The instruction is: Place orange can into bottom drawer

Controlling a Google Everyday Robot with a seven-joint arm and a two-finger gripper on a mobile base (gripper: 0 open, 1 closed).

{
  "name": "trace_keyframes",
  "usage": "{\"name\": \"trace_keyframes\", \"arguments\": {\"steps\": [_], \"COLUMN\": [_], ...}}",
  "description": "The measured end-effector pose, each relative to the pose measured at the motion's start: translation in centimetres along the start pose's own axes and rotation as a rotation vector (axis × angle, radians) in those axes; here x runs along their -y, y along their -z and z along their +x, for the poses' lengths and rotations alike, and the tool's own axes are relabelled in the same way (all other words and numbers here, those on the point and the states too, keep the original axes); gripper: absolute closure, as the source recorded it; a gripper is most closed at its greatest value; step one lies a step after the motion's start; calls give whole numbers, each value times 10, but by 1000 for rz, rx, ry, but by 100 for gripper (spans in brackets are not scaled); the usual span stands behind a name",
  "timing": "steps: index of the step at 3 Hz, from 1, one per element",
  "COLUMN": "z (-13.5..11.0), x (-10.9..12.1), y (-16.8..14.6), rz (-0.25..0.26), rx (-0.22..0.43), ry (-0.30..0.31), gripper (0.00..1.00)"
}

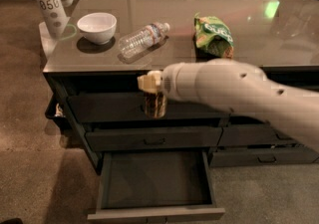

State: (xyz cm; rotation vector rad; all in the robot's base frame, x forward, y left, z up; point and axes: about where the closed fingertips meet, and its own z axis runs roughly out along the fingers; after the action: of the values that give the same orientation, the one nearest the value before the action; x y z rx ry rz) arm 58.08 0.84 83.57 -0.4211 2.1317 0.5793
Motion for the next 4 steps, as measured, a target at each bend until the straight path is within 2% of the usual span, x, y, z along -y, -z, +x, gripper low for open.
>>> {"name": "trace_keyframes", "arguments": {"steps": [1, 2, 3, 4], "z": [64, 131, 178, 173], "x": [-6, -2, 4, 11], "y": [-38, -74, -126, -135], "rz": [-32, -27, -17, 0], "rx": [-14, -40, -47, 6], "ry": [-43, -126, -195, -211], "gripper": [100, 100, 100, 100]}}
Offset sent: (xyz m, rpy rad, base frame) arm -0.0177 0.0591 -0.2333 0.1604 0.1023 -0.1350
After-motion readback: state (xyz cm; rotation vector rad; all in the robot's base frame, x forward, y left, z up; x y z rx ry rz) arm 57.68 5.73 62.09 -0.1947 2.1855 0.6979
